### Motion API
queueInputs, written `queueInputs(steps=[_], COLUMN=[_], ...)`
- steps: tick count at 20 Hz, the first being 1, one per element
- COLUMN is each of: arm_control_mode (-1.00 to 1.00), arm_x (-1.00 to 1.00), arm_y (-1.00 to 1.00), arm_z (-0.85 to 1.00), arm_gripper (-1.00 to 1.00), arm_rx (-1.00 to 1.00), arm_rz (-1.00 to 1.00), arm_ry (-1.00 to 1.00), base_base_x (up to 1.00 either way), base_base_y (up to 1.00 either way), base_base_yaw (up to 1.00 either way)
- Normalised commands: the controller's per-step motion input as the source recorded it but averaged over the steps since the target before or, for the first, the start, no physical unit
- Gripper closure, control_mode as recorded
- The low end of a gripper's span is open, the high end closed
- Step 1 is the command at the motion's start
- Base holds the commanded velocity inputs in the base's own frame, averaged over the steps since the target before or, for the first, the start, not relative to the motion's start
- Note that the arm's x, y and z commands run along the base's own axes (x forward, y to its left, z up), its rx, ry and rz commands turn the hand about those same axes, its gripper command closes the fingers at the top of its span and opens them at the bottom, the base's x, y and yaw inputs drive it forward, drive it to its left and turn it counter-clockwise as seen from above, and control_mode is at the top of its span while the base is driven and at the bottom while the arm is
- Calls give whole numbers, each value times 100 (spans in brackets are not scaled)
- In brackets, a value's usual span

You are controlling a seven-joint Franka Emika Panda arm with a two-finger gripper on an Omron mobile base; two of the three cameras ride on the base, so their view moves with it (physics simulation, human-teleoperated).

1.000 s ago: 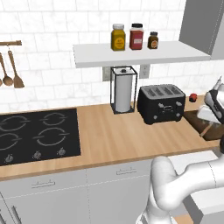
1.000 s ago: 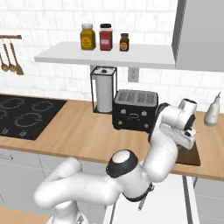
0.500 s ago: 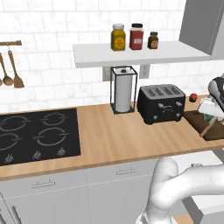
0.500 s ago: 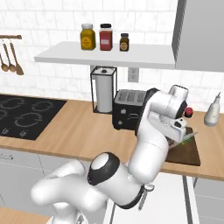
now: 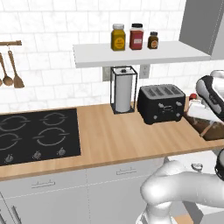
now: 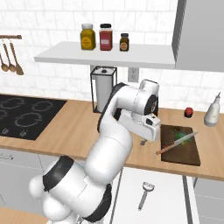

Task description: Place the appropriate cutting tool for cutting the broccoli skin on the cutting board.

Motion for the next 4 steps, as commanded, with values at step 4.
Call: queueInputs(steps=[4], arm_control_mode=[-100], arm_x=[-45], arm_y=[100], arm_z=[2], arm_gripper=[-100], arm_rx=[-8], arm_rz=[0], arm_ry=[0], base_base_x=[0], base_base_y=[0], base_base_yaw=[0])
